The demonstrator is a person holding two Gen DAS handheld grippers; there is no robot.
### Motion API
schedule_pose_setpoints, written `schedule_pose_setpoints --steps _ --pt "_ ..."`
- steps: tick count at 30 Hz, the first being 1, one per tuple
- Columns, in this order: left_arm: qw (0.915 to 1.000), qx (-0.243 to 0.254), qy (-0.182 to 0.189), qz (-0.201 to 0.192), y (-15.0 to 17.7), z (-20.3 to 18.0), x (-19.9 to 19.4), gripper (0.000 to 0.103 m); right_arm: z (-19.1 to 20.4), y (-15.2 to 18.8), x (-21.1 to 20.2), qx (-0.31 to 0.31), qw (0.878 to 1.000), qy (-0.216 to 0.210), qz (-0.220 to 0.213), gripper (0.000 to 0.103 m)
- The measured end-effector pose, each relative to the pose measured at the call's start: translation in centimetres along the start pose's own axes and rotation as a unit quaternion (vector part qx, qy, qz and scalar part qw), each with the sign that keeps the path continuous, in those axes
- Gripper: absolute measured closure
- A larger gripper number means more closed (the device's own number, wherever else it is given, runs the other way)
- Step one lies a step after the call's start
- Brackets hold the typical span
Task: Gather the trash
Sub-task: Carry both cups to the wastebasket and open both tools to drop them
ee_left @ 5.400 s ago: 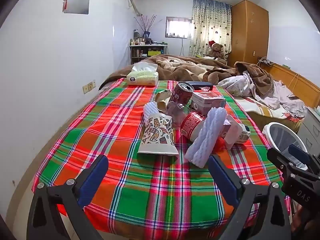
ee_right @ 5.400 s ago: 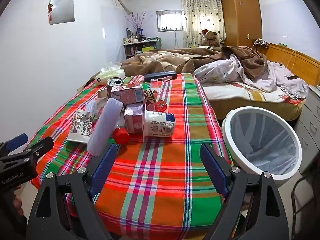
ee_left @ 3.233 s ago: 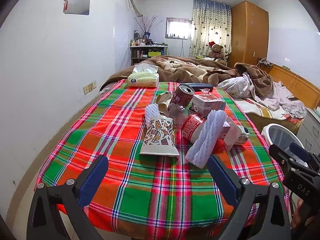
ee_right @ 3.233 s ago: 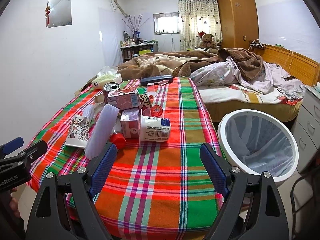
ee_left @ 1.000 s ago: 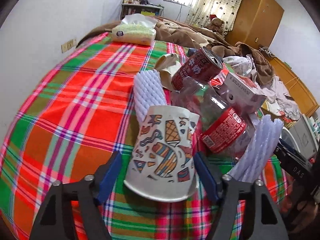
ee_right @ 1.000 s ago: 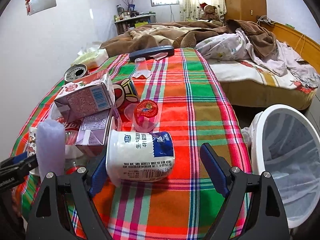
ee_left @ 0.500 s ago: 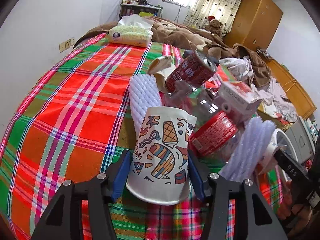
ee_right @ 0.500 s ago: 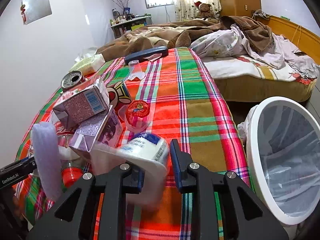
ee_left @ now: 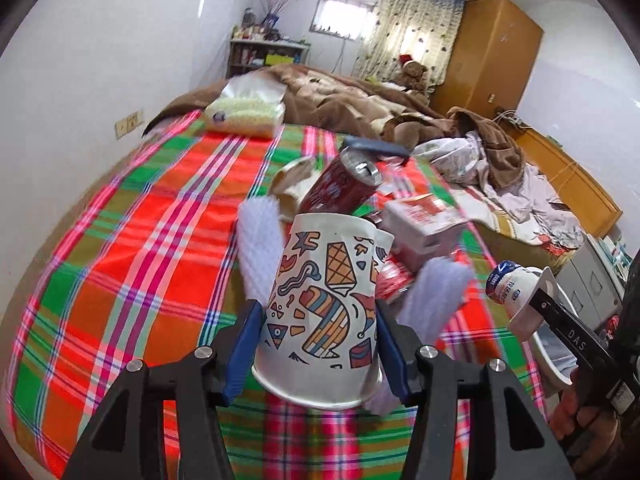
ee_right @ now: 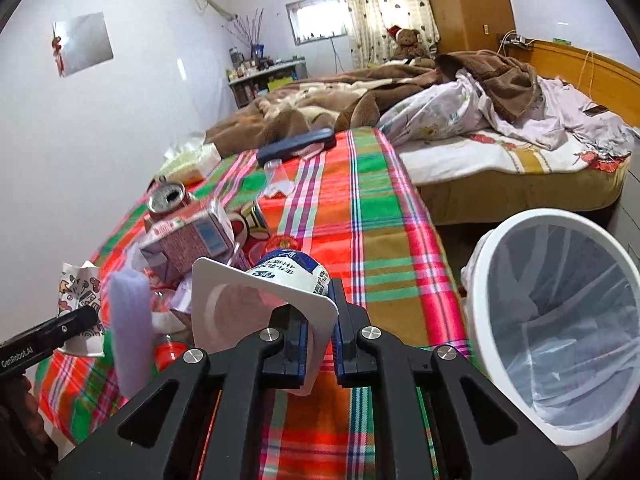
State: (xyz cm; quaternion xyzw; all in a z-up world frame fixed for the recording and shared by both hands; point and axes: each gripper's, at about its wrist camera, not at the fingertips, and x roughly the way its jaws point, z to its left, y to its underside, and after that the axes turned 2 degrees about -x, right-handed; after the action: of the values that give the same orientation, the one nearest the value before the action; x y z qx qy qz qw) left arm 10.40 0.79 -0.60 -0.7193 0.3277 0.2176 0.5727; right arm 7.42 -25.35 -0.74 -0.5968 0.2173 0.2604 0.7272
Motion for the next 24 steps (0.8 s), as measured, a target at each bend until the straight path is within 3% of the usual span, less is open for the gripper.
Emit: schedule_pose_setpoints --steps 7,14,24 --pt "0.9984 0.045 0.028 -0.018 -0.9 -4.3 -1.6 0.047 -1.6 -0.7 -2.7 0.01 0.999 0.012 -0.029 0.093" --pt "0.9933 0.084 0.076 -0.021 -1.3 -10.4 -1.5 0.047 -4.5 -1.5 -5.2 0.014 0.997 0.052 -0.055 0.093" --pt "0.9782 0.141 0.152 0.016 -0.6 -19.7 1.4 0.047 -9.8 -1.4 -6.0 0.038 0.992 0.111 -0.04 0.093"
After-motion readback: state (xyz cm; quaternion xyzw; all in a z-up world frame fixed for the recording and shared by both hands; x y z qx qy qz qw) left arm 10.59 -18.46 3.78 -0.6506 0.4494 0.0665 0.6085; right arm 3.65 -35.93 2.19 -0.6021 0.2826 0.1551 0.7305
